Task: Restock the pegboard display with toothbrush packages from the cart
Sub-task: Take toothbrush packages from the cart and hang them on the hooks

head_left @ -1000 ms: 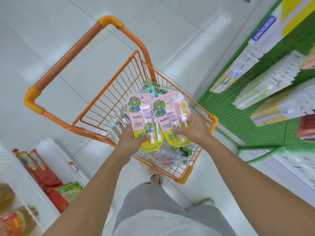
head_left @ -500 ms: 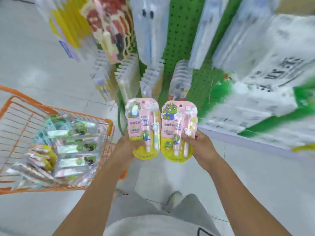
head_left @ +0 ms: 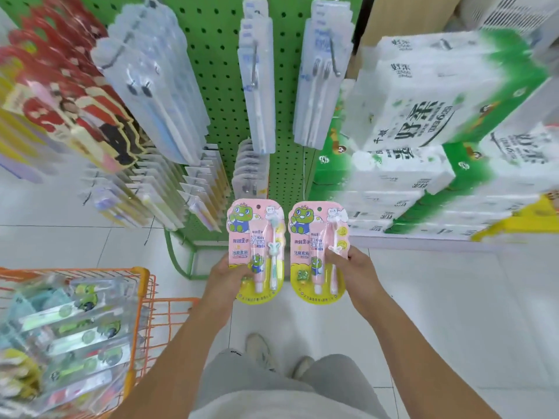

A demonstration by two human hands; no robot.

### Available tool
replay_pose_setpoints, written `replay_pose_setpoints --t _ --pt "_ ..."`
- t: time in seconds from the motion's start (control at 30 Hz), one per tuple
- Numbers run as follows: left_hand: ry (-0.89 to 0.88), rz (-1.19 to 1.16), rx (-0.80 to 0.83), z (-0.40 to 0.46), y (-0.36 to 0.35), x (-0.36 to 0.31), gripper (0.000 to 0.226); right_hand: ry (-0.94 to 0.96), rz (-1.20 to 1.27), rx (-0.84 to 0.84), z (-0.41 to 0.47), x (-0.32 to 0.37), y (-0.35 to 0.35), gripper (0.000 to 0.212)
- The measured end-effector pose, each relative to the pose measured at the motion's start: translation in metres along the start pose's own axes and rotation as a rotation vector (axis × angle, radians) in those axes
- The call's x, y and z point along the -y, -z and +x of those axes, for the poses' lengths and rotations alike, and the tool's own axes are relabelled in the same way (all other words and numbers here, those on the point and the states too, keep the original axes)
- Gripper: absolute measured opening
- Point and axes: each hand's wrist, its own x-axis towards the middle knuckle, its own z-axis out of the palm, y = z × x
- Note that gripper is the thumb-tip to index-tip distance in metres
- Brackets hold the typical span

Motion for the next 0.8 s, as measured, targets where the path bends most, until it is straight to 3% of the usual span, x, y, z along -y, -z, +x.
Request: replay_pose_setpoints --t 0.27,0.53,0.8 --pt "0.0 -0.046 -0.211 0.005 0.013 0.005 0.038 -0.049 -0.043 0.036 0.048 -0.013 -0.021 0.021" --pt "0.048 -0.146 -0.222 -0.011 -0.003 0.004 0.038 -0.08 -0.119 0.109 0.064 -0.025 -0.014 0.02" --pt "0.07 -0.193 -0.198 -0.016 -0.017 0.011 0.059 -0.098 -0.103 0.141 0.079 -0.024 -0.006 0.02"
